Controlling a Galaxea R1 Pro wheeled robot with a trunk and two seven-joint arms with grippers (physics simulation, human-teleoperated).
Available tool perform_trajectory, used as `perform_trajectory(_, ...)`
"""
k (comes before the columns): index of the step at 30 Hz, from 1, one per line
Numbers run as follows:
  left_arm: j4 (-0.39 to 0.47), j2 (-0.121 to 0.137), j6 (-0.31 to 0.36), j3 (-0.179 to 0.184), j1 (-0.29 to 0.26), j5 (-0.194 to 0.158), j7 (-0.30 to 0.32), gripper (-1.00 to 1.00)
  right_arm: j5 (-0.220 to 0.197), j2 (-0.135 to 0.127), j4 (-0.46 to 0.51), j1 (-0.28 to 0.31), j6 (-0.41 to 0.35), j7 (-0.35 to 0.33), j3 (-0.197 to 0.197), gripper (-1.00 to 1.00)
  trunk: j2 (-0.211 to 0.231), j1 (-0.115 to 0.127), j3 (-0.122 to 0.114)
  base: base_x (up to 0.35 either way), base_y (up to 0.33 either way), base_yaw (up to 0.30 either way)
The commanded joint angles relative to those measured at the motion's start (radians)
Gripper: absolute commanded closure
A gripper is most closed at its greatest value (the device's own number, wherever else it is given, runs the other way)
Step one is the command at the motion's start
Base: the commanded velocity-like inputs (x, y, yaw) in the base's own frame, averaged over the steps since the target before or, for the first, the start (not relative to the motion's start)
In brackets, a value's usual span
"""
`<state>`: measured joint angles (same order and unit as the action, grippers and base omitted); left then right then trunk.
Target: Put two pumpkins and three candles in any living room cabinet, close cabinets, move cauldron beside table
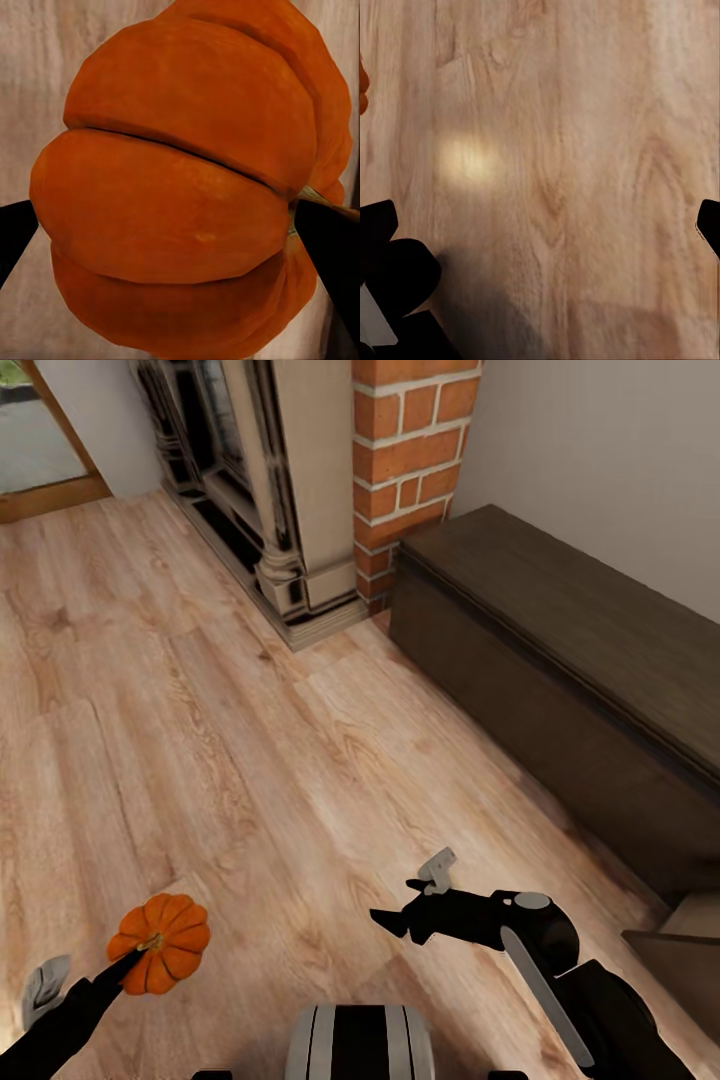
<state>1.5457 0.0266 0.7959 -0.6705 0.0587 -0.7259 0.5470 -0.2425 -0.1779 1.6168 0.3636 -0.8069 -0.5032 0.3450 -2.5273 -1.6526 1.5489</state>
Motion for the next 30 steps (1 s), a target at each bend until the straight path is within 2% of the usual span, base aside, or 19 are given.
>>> perform_trajectory(1, 0.0, 0.0, -0.001, 0.0, 0.0, 0.003, -0.003, 1.0, 0.0, 0.0, 0.0, 0.0, 0.0, 0.003, 0.001, -1.0, 0.0, 0.0, -0.004, 0.0, 0.0, 0.281)
perform_trajectory(23, -0.002, 0.001, -0.001, 0.005, -0.005, 0.002, -0.014, 1.0, 0.001, 0.001, 0.0, 0.0, 0.0, 0.007, 0.011, -1.0, 0.005, 0.01, -0.089, 0.0, 0.0, 0.281)
perform_trajectory(26, -0.002, 0.004, -0.001, 0.052, -0.007, 0.001, -0.069, 1.0, 0.002, 0.005, 0.0, 0.0, -0.001, 0.008, 0.012, -1.0, 0.006, 0.012, -0.101, 0.0, 0.0, 0.281)
perform_trajectory(30, -0.003, 0.002, -0.001, 0.066, -0.012, 0.0, -0.082, 1.0, 0.003, 0.007, 0.0, 0.0, -0.001, 0.008, 0.012, -1.0, 0.007, 0.013, -0.116, 0.0, 0.0, 0.281)
